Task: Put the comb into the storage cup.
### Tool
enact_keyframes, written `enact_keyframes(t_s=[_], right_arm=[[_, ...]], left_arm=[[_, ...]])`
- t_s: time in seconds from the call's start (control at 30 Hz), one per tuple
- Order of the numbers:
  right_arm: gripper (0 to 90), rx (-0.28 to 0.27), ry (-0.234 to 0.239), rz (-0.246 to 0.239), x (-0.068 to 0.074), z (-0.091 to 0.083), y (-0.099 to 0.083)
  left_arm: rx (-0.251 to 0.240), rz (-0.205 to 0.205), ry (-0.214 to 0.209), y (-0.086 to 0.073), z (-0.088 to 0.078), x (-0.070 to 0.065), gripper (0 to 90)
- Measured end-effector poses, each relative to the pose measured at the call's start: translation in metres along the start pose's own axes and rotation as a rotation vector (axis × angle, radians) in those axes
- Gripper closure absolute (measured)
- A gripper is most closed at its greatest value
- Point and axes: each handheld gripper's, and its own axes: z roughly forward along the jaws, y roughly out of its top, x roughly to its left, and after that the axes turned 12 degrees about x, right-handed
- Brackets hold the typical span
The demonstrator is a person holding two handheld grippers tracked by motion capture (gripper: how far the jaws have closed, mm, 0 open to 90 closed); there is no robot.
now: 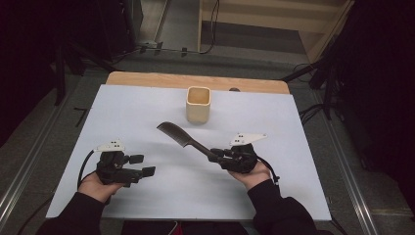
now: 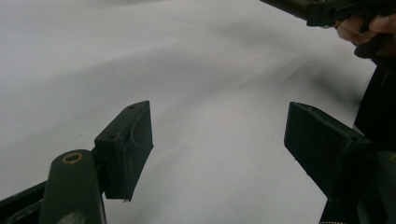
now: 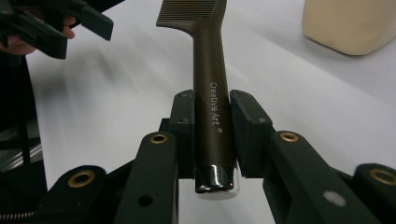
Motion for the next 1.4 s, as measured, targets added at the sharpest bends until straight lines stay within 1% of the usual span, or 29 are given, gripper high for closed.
enact_keyframes(t_s=[0.13, 0.23, 0.37, 0.5, 0.57, 0.67, 0.73, 0.77, 0.87, 1.03, 1.17, 1.27, 1.4], right_arm=[[70.2, -0.008, -0.019, 0.023, 0.006, 0.005, 0.003], [70.3, -0.018, -0.032, 0.033, 0.01, 0.009, 0.005], [70.3, -0.045, -0.051, 0.058, 0.015, 0.016, 0.009], [70.3, -0.057, -0.074, 0.06, 0.021, 0.021, 0.012], [70.3, -0.052, -0.086, 0.058, 0.024, 0.022, 0.013], [70.2, -0.064, -0.098, 0.061, 0.027, 0.024, 0.015], [70.2, -0.068, -0.097, 0.071, 0.029, 0.025, 0.016], [70.2, -0.069, -0.105, 0.065, 0.029, 0.026, 0.017], [70.3, -0.075, -0.119, 0.074, 0.032, 0.029, 0.019], [70.3, -0.103, -0.116, 0.102, 0.036, 0.033, 0.021], [70.3, -0.113, -0.119, 0.11, 0.037, 0.037, 0.021], [70.3, -0.126, -0.13, 0.109, 0.039, 0.039, 0.022], [70.3, -0.148, -0.152, 0.113, 0.042, 0.041, 0.022]], left_arm=[[-0.006, -0.016, -0.008, 0.003, 0.002, -0.001, 23.8], [-0.008, -0.012, 0.011, 0.005, 0.003, -0.003, 23.7], [-0.006, -0.016, 0.009, 0.008, 0.003, -0.005, 23.7], [0.002, -0.034, -0.005, 0.012, 0.004, -0.005, 23.8], [0.003, -0.036, -0.008, 0.014, 0.004, -0.005, 23.8], [0.012, -0.044, -0.014, 0.019, 0.004, -0.006, 24.0], [0.008, -0.042, -0.01, 0.023, 0.004, -0.007, 24.0], [0.008, -0.037, -0.008, 0.025, 0.004, -0.007, 24.0], [0.005, -0.044, -0.005, 0.031, 0.003, -0.007, 24.0], [0.002, -0.06, 0.001, 0.038, 0.003, -0.007, 24.0], [-0.005, -0.066, 0.005, 0.042, 0.002, -0.007, 24.0], [-0.007, -0.068, 0.001, 0.045, 0.001, -0.007, 24.2], [-0.013, -0.066, 0.009, 0.05, 0.0, -0.008, 24.2]])
